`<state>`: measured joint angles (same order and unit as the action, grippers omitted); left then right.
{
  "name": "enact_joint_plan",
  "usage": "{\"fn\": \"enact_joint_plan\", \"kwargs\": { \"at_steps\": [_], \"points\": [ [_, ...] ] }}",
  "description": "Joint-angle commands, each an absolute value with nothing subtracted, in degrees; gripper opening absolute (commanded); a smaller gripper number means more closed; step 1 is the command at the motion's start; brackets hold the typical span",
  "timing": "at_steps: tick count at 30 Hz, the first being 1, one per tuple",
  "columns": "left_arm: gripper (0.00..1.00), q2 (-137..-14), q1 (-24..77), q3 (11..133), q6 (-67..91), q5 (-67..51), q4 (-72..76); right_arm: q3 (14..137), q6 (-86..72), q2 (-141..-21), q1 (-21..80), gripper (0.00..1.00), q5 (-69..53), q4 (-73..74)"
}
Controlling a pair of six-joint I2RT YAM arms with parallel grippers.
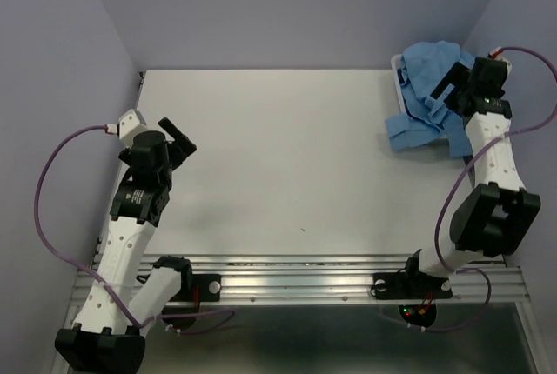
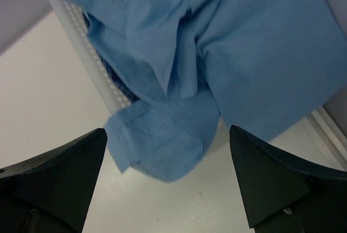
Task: Fold and stack the long sleeve shirts
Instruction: Grab the shirt from the pile
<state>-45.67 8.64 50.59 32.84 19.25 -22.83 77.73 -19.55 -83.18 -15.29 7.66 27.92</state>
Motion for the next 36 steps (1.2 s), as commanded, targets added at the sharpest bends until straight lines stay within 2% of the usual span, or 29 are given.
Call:
{"fn": "enact_joint_plan", "kwargs": {
  "at_steps": [1, 8, 10, 14, 16, 19, 20, 22, 31, 36],
  "points": [
    [0.99, -45.70, 8.96, 50.27, 32.61, 20.03, -20.83, 91.20, -15.39, -96.01, -15.56, 1.00, 13.27, 27.15],
    [0.99, -45.70, 8.96, 49.83, 33.49, 22.93, -22.32, 112.57, -15.03, -118.61, -15.56, 1.00, 13.79, 35.23],
    [0.99, -45.88, 8.96, 49.92, 33.66, 23.46, -22.76, 117.30, -15.55, -121.98, -15.56, 1.00, 13.80, 36.29],
    [0.99, -45.53, 8.96, 50.01, 34.19, 23.73, -23.38, 121.37, -15.21, -127.52, -15.56, 1.00, 11.79, 38.05],
    [0.99, -45.18, 8.96, 49.83, 34.45, 24.17, -23.55, 121.47, -14.85, -128.58, -15.56, 0.94, 9.94, 38.23],
    [0.99, -44.56, 8.96, 49.48, 34.89, 24.61, -23.55, 120.06, -15.29, -128.15, -15.56, 0.56, 5.81, 38.06],
    [0.99, -44.30, 8.96, 49.48, 34.89, 24.78, -23.64, 119.71, -15.29, -127.97, -15.56, 0.30, 3.97, 38.06],
    [0.99, -43.86, 8.96, 49.57, 34.89, 24.96, -23.73, 119.79, -15.21, -126.75, -15.56, 0.01, 2.73, 37.97],
    [0.99, -40.87, 8.96, 49.75, 35.07, 25.14, -24.17, 123.66, -12.40, -113.57, -15.56, 0.01, 0.01, 34.19],
    [0.99, -38.94, 8.96, 49.48, 35.24, 23.38, -23.12, 128.05, -12.56, -103.56, -15.56, 0.01, -19.65, 31.48]
  ]
}}
